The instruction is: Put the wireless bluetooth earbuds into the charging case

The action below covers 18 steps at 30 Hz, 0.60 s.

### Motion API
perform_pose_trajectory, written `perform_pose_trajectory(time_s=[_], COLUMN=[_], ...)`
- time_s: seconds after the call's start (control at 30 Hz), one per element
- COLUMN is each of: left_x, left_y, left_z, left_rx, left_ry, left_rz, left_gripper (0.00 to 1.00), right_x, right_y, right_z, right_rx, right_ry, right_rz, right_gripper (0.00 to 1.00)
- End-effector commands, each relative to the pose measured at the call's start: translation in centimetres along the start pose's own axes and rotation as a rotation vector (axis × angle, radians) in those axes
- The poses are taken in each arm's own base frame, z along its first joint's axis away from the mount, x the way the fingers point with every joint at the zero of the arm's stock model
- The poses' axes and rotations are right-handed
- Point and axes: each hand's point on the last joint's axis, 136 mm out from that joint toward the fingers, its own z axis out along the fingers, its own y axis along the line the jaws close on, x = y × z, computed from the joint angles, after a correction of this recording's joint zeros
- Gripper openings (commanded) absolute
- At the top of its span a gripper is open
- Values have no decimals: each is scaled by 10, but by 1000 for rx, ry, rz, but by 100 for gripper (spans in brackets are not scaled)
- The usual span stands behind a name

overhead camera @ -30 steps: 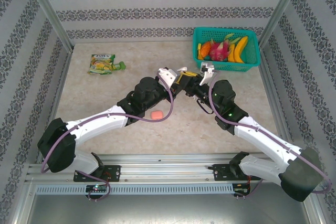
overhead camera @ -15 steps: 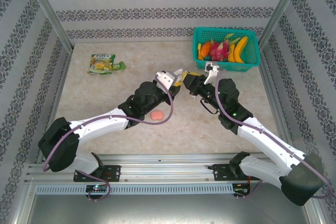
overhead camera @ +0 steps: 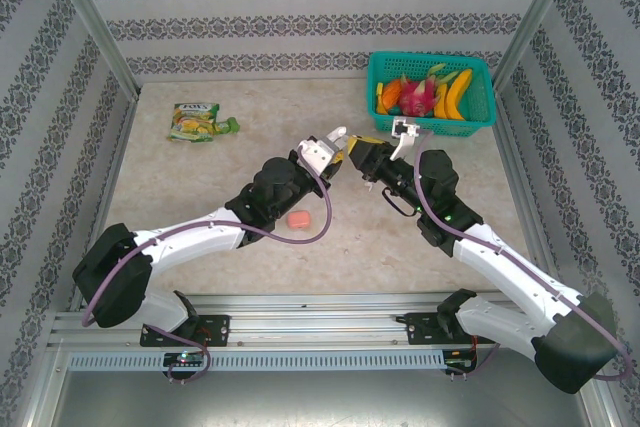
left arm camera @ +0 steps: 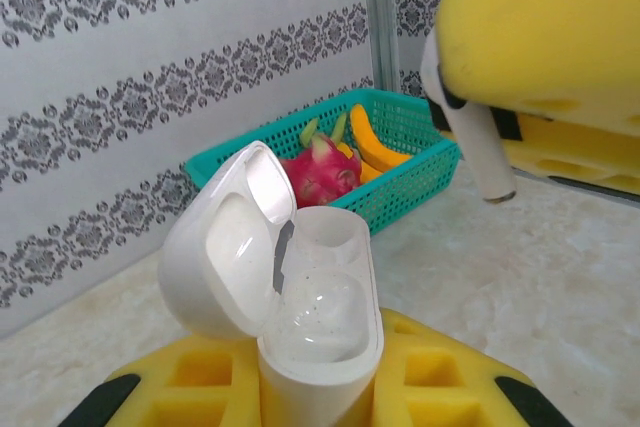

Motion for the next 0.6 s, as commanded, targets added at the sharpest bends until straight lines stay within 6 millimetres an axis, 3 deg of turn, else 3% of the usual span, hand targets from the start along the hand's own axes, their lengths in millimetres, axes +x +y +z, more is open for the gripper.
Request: perform_pose_trajectory(time_s=[0.0,0.57], left_x=[-16,-34], left_y=[1,13], left_z=[0,-8], left_rx=[-12,74], left_ry=[-98,-186], left_rz=[74,-71], left_gripper=[0,0], right_x=[-1,0], right_y=[9,27], right_z=[2,8], right_rx=[-57,-175], right_ry=[2,-8], right_rz=[-32,-70], right_gripper=[23,23])
